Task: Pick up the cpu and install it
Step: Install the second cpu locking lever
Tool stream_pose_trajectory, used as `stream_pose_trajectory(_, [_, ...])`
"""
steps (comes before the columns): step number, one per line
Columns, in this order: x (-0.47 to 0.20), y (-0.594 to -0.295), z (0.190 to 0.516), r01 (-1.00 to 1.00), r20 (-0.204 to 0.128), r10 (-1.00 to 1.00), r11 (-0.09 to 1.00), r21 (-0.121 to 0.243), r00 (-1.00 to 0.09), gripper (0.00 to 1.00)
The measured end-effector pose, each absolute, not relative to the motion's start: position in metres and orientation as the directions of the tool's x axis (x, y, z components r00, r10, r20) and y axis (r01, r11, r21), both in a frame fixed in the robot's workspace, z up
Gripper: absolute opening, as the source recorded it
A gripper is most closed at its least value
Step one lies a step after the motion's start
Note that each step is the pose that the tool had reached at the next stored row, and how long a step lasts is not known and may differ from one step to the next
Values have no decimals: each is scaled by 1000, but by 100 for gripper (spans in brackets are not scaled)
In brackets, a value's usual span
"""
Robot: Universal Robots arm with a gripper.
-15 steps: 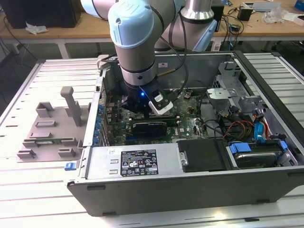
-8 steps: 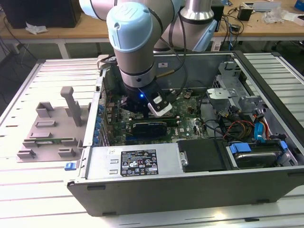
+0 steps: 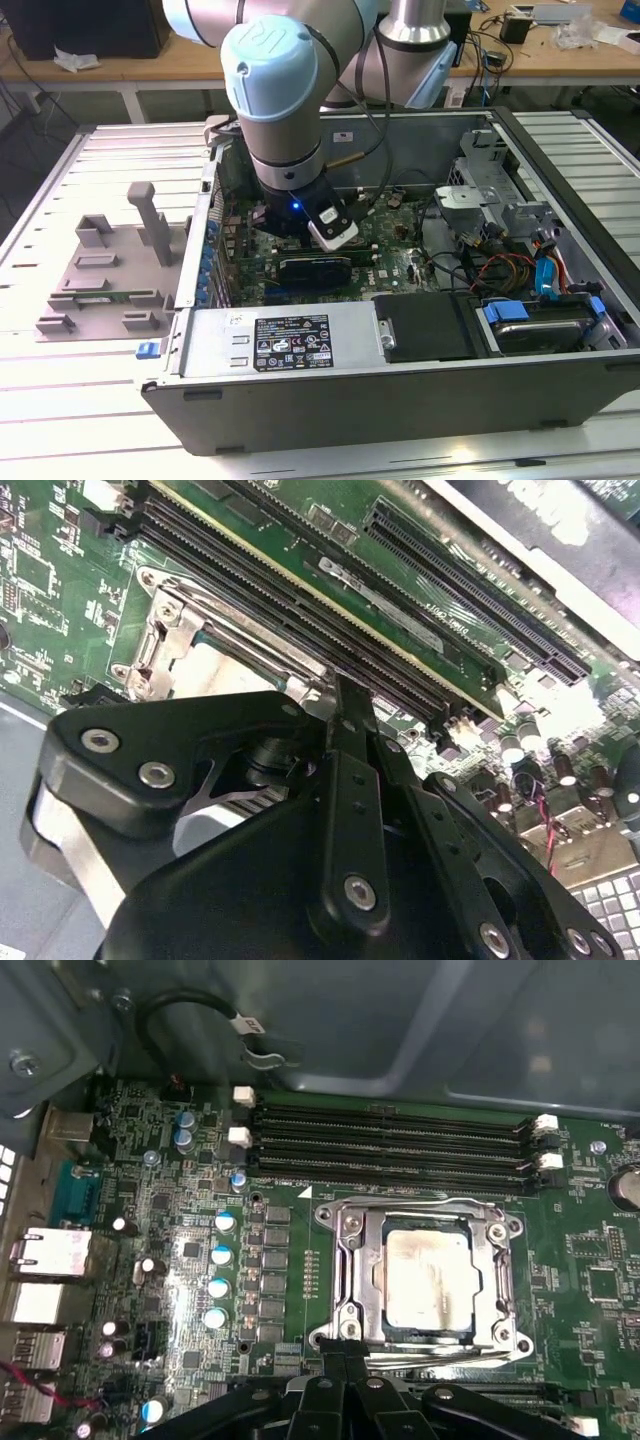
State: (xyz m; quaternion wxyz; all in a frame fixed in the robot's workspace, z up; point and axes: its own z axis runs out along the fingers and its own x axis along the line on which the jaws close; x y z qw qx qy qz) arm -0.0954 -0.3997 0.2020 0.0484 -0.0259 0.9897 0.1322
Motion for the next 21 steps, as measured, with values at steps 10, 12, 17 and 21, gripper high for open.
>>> stream_pose_trajectory(10, [-98,-400,195,-49,-105,-17,952,303,-994,11])
stream_pose_trajectory(12, [-99,-400,194,-47,-105,-15,950,309,-994,11])
stream_pose_trajectory(17, [-101,-400,194,-43,-105,-10,949,312,-994,11])
stream_pose_trajectory(21, [-101,-400,195,-42,-105,-10,949,312,-994,11])
